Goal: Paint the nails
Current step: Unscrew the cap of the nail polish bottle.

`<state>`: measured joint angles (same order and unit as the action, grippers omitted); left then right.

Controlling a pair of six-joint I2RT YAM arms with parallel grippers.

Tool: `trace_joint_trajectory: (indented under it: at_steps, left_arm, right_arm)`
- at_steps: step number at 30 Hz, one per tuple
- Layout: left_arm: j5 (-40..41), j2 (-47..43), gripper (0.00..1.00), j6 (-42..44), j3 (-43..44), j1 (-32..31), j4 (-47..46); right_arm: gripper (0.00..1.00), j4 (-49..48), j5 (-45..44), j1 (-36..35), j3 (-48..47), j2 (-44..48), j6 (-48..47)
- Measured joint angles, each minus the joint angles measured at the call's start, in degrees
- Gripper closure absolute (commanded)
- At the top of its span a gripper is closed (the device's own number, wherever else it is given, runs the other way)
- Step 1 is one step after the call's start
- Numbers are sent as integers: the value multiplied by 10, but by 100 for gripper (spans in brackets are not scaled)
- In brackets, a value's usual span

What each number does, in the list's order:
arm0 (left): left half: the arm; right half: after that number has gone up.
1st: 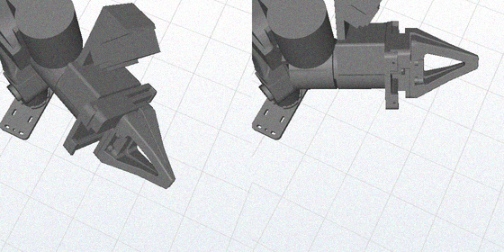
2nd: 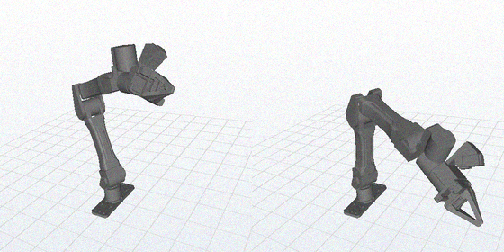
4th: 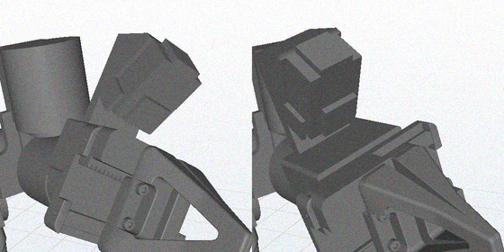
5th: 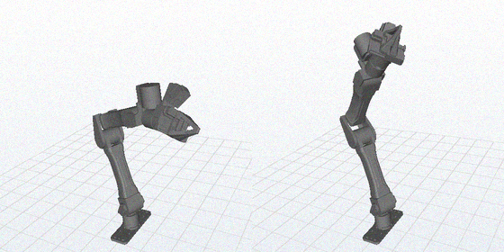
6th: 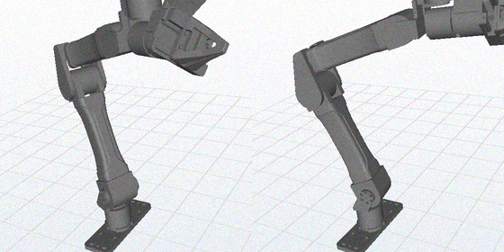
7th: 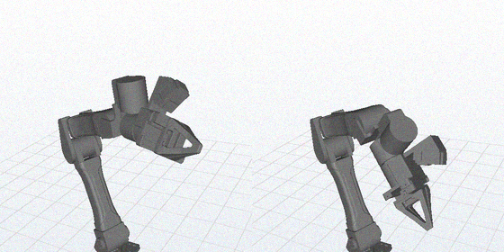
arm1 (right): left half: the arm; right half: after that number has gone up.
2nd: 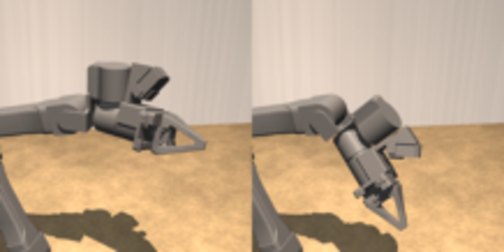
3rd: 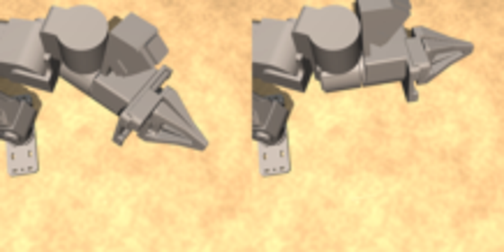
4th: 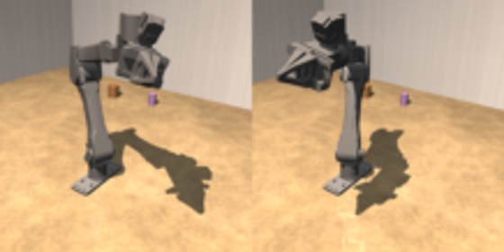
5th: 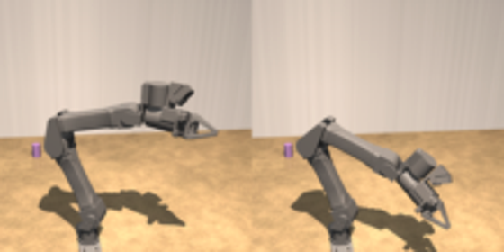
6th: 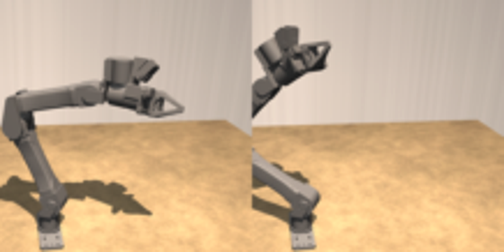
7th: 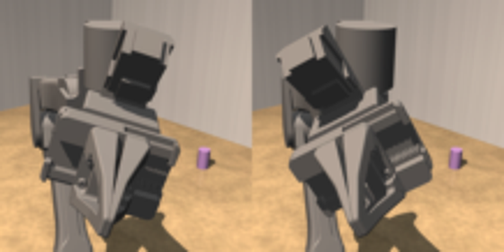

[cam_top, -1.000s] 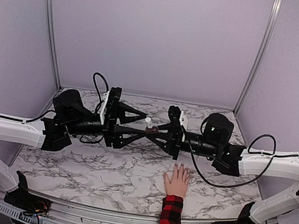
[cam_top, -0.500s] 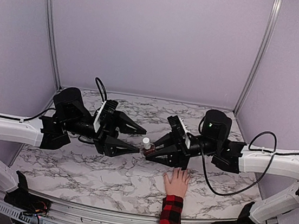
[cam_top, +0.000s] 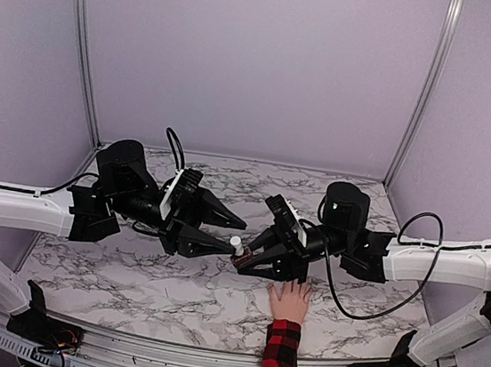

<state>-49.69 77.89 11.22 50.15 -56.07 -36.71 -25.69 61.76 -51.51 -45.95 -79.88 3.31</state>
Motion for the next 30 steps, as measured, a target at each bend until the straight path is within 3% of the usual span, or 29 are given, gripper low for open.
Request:
trace_joint_trajectory:
  at_steps: [16,30]
  left_arm:
    - [14,1,67,78,29,-6,135]
    - [33,-2,67,122,50,-13,209]
  right_arm:
    - [100,-4,17,0,-12,-11,31]
    - [100,0,23,0,-15,-23,41]
